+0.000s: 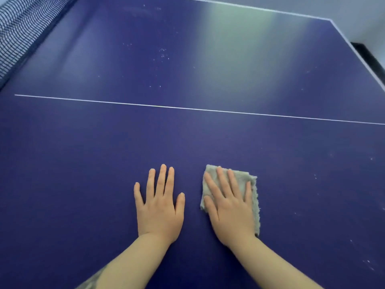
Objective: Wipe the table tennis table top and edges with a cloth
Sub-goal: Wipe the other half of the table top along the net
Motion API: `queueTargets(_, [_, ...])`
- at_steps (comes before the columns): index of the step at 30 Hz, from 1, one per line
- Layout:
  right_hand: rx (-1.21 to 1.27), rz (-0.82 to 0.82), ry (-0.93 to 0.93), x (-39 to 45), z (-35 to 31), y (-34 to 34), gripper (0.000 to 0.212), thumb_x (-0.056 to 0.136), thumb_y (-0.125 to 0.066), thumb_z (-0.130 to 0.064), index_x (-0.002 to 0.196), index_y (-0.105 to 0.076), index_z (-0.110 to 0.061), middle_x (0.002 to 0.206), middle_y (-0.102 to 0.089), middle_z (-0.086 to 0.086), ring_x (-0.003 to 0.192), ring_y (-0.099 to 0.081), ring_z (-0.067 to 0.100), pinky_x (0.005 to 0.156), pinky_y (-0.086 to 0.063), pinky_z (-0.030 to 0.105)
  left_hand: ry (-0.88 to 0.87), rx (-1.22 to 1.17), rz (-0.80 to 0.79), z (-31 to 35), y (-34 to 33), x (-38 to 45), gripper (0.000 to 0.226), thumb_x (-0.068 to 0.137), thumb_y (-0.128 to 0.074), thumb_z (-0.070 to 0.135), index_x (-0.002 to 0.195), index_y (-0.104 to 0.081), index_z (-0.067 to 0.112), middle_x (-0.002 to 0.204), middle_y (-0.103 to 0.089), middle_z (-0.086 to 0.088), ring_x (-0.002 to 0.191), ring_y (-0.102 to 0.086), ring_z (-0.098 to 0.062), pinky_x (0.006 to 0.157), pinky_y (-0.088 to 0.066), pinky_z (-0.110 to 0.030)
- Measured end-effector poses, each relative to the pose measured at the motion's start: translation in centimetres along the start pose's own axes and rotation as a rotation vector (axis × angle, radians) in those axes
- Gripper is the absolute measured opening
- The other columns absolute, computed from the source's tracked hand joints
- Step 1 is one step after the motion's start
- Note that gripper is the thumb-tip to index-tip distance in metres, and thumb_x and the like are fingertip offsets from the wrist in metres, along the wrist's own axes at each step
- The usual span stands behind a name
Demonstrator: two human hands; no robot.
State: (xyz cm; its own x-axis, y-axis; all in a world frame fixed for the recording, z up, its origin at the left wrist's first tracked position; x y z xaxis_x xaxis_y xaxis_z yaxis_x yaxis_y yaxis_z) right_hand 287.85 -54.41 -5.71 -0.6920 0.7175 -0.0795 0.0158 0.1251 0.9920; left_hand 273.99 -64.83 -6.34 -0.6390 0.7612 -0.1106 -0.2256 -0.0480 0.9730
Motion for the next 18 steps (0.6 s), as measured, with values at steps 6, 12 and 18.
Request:
queueTargets(6, [0.021,-0.156,0.469,5.1,-7.9,-0.3,0.054,0.102,-0.01,-0.054,0.155,-0.019,-0.044,0.165,-0.015,-0.009,0.153,-0.006,0.017,0.118,0.004,0.055,-0.121,-0.033,-0.009,-5.0,2.0,4.5,0.069,0.089,-0.003,0.056,0.155,-0.009,0.035,0.163,-0.005,0.013,0.15,0.003,-0.01,0.12,-0.003,-0.039])
queueTargets(12, [0.035,-0.116,-0.04,12.9,-0.2,1.2,0.053,0.103,-0.016,-0.052,0.154,-0.003,-0.049,0.165,0.009,-0.015,0.151,0.015,0.01,0.12,0.01,0.054,-0.086,-0.029,-0.017,-8.2,3.2,8.1,0.083,0.081,-0.01,0.077,0.154,-0.001,0.039,0.161,0.009,0.015,0.149,0.014,-0.009,0.121,0.006,-0.042])
queueTargets(18, [0.057,-0.107,0.219,10.1,-6.6,0.5,0.06,0.095,-0.006,-0.055,0.154,-0.005,-0.048,0.165,0.005,-0.015,0.152,0.011,0.013,0.119,0.013,0.053,-0.091,0.01,0.017,-8.1,2.9,8.2,0.082,0.083,-0.008,0.076,0.155,0.004,0.038,0.162,0.011,0.013,0.149,0.016,-0.011,0.121,0.005,-0.044])
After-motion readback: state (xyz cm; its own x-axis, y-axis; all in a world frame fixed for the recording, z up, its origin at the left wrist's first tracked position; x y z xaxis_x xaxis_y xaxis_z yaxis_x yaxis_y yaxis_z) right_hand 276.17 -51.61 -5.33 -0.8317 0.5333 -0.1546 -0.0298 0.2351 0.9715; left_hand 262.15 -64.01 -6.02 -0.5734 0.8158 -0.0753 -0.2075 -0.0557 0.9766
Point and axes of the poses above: each hand's wrist, its own x-axis towards the middle knuckle, its own y-axis out of the back of the hand, z = x × y, the point moved 7 cm from there along x, towards the middle knuckle
